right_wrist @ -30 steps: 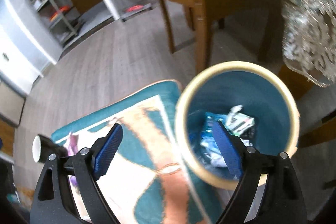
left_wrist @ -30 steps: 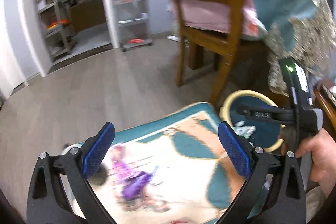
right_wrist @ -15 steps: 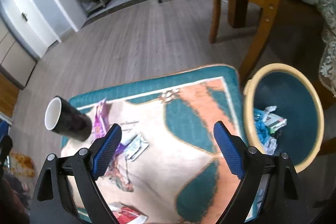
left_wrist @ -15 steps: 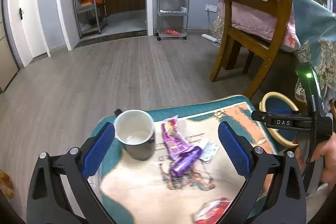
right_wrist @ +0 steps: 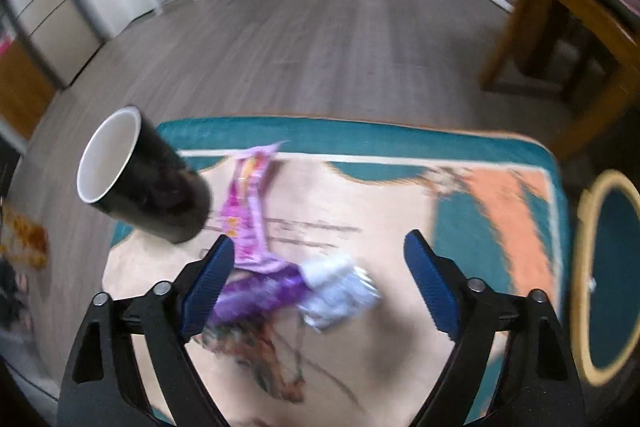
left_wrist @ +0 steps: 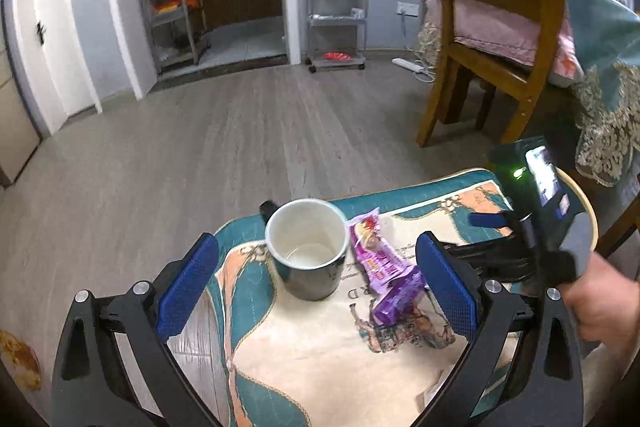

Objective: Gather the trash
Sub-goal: 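Grasp the purple snack wrapper with the right gripper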

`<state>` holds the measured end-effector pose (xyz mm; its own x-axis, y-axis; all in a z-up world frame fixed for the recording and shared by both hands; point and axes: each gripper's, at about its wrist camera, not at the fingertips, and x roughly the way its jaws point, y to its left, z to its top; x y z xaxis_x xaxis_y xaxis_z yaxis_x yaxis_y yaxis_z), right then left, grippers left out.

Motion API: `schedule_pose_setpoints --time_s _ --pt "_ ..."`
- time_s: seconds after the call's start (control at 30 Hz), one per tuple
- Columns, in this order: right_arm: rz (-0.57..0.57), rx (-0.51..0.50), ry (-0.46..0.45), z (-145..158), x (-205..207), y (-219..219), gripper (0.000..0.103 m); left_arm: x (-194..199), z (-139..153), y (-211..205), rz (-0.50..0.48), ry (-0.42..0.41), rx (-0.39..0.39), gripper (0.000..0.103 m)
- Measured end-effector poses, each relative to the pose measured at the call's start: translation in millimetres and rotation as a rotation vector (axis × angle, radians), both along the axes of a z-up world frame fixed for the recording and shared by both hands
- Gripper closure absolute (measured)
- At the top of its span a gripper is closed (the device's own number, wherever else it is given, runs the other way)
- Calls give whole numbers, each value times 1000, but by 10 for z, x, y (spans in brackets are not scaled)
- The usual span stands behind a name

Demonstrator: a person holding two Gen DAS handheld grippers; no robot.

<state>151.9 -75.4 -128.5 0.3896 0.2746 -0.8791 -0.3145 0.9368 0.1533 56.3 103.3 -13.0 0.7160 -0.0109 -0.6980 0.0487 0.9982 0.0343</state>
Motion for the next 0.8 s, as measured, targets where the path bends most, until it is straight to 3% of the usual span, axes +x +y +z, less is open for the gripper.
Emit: schedule_pose_setpoints --time_s 0.13,0.23,0.33,0.37,0.43,0.8 --pt "87 -16 41 -230 97 354 29 71 -102 178 57 35 -9 6" --pt "92 -43 79 -380 161 464 44 108 -138 219 69 49 -20 6" --pt "75 -21 136 -493 212 458 67 125 -159 208 55 54 -28 6" --pt "78 -1 158 -519 221 443 81 133 -171 191 49 57 -25 6" --pt "77 22 170 -515 223 394 92 150 -196 138 35 65 -15 6" --pt "-29 148 105 -77 220 -189 94 269 -410 -212 -26 148 -75 6"
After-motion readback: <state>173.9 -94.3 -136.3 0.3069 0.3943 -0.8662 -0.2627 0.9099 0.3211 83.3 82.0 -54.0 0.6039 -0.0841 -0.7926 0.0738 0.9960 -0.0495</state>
